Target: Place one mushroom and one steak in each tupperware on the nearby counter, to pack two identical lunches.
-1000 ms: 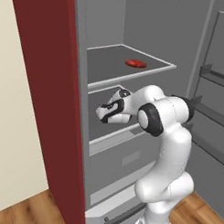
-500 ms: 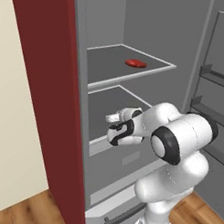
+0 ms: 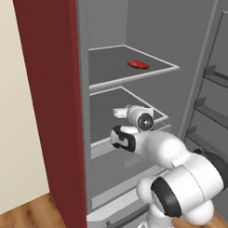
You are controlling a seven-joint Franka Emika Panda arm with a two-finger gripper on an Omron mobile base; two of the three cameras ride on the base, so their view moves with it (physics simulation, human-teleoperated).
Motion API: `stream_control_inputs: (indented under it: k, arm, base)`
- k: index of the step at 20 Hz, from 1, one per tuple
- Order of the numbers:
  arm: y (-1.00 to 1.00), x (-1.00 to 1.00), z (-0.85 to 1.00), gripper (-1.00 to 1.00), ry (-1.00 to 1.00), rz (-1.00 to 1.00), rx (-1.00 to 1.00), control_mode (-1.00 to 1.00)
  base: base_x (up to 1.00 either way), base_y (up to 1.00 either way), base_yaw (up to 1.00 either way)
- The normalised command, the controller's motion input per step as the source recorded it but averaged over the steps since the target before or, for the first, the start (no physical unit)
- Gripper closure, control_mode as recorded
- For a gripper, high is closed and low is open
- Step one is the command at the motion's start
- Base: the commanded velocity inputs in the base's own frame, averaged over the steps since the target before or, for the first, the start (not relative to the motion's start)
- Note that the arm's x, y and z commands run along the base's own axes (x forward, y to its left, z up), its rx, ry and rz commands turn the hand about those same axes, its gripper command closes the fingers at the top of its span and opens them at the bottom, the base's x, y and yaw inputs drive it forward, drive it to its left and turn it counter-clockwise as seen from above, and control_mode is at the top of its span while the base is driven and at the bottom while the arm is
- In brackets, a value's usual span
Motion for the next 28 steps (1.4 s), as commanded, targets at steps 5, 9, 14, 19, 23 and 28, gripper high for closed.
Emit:
stream_control_inputs:
  k: [5,9,14,19,23,28]
  arm:
    - [0.25,-0.46,1.00,1.00,0.32,-0.02,0.26,-1.00]
    - [0.16,-0.79,0.80,1.00,0.62,0.00,0.41,-1.00]
    - [0.00,-1.00,-0.49,1.00,0.46,-0.03,0.18,-1.00]
    - [0.03,-0.60,-0.27,1.00,0.04,-0.08,-0.01,1.00]
    - [0.00,0.00,0.00,1.00,0.00,0.00,0.00,1.00]
    - [0.00,0.00,0.00,1.00,0.00,0.00,0.00,1.00]
  base:
    - [0.00,0.00,0.00]
    - [0.00,0.00,0.00]
    - [0.00,0.00,0.00]
    - [-0.40,0.15,-0.09]
    - [-1.00,0.40,-0.55]
    - [-1.00,0.28,-0.84]
